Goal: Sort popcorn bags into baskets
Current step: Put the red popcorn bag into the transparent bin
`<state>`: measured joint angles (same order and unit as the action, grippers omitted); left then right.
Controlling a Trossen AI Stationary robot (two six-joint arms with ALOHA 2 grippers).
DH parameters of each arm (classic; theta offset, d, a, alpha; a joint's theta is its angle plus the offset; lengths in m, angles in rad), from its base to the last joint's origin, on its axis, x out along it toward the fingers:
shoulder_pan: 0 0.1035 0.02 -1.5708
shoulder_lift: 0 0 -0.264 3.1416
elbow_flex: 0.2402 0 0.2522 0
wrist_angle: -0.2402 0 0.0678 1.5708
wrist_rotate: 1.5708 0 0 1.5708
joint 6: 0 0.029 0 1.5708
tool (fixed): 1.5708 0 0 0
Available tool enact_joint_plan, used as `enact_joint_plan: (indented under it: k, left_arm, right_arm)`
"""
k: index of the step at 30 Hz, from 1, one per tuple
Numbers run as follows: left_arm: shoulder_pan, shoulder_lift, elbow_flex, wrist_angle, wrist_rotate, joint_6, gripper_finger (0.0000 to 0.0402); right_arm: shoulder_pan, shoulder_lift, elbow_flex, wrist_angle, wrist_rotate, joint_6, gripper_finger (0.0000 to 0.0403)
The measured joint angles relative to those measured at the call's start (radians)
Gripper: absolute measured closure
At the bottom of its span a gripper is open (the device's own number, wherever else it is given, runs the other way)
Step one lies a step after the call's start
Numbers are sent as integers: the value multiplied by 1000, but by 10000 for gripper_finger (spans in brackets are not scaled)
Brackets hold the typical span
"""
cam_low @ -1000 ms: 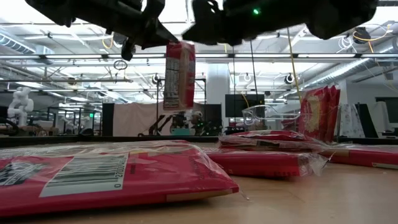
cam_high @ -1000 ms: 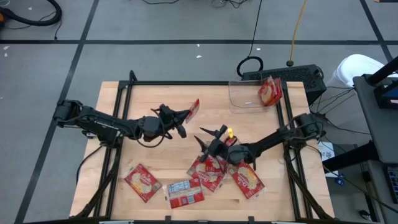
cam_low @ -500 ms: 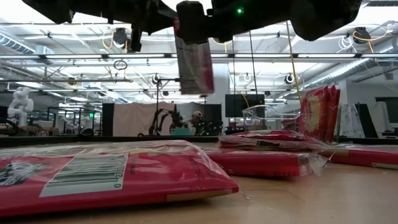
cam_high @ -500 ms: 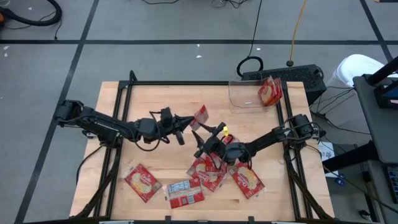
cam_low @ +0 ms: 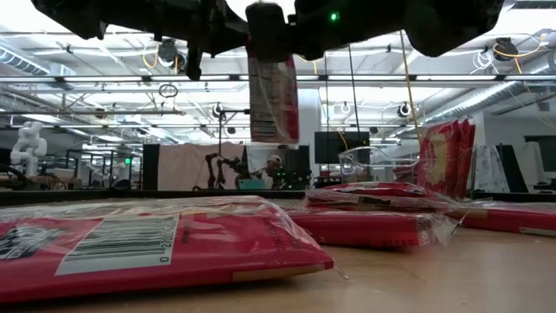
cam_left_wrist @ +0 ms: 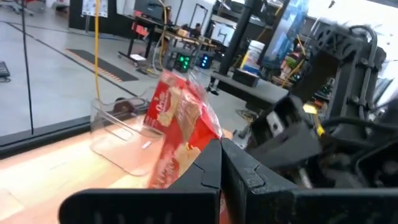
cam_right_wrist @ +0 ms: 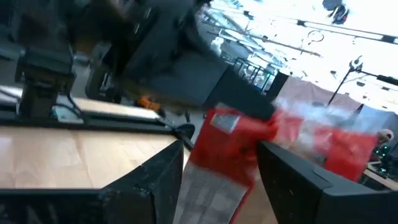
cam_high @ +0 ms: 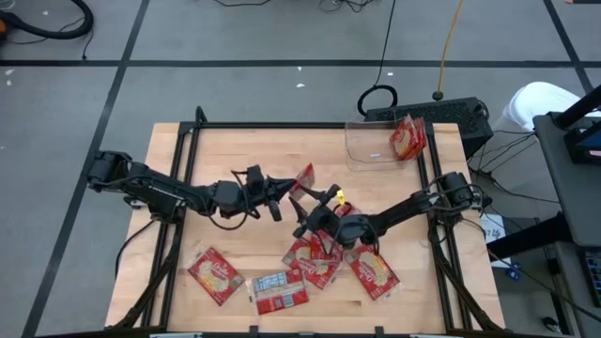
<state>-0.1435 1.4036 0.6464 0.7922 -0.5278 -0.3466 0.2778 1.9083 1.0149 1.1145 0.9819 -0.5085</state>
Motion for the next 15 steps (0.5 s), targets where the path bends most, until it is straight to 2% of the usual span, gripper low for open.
enact_joint_plan:
  k: [11, 15]
  left_arm:
    - [0, 33, 0, 32, 36, -16, 398]
    - [-1, 34, 0, 26, 81, -19, 399]
  right_arm:
    - [-33, 1, 0, -32, 9, 71, 146]
    - [-39, 1, 0, -37, 16, 87, 145]
